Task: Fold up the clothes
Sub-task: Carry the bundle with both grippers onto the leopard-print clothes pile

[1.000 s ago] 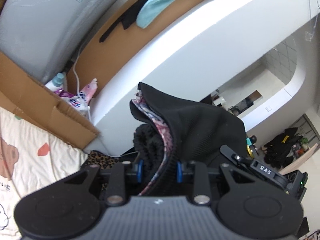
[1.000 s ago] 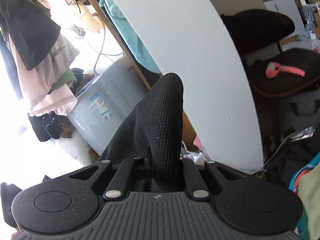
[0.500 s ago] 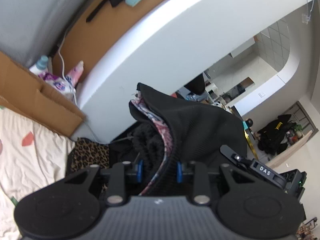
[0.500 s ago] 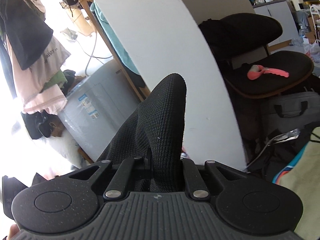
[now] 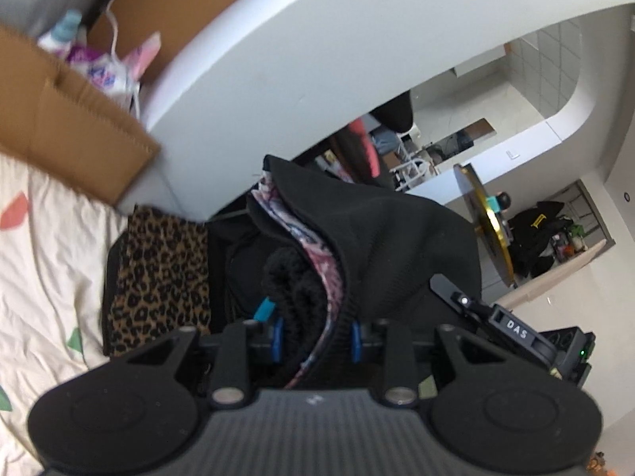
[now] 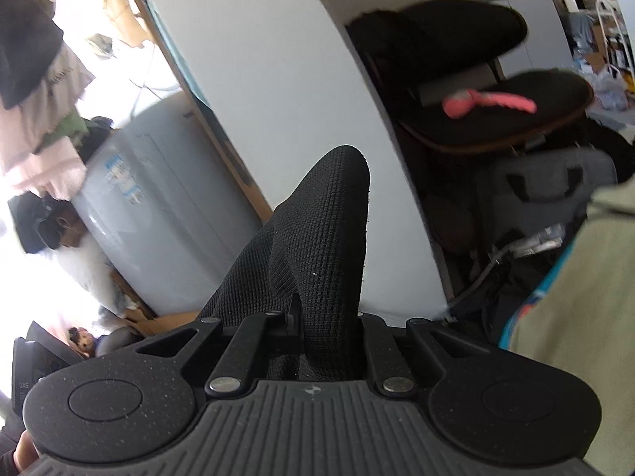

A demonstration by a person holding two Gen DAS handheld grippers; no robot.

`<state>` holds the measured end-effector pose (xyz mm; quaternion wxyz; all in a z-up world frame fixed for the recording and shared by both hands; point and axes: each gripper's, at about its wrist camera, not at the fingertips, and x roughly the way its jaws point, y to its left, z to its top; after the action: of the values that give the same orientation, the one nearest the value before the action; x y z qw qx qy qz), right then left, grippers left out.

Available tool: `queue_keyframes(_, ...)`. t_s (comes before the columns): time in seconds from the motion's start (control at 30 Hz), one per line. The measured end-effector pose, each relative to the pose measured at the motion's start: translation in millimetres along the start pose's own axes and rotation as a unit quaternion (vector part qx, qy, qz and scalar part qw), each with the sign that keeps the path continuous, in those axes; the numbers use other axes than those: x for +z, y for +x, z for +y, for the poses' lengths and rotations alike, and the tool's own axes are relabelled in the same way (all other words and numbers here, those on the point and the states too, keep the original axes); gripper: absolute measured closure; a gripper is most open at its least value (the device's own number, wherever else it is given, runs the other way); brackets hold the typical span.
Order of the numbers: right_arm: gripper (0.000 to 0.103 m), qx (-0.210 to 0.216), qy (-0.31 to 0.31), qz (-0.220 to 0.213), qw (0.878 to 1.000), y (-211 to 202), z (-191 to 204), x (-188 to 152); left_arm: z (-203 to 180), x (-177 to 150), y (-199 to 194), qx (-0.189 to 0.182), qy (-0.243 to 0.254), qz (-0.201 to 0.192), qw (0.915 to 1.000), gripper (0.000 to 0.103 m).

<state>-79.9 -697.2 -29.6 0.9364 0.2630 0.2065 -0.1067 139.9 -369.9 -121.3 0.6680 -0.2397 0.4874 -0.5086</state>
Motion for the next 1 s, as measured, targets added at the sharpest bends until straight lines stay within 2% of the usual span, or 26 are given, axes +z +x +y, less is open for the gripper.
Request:
queue_keyframes(0.5,0.095,-0.072,-0.006,0.033,0.997,61,-72,-73,100,-33,100,-0.025,-0.031,0.056,0.9976,0.071)
queue_keyframes(0.77,0.095,-0.093,-0.012,0.043,0.995,112,-104,-105,153,-31,144,-0.029,-0.041,0.062,0.9968,0.071)
queue_keyframes(1.0,0.095,-0.096,-0.032,0.042,0.994,158,-123,-123,186,-19,166,-0.026,-0.034,0.047,0.9980,0.071)
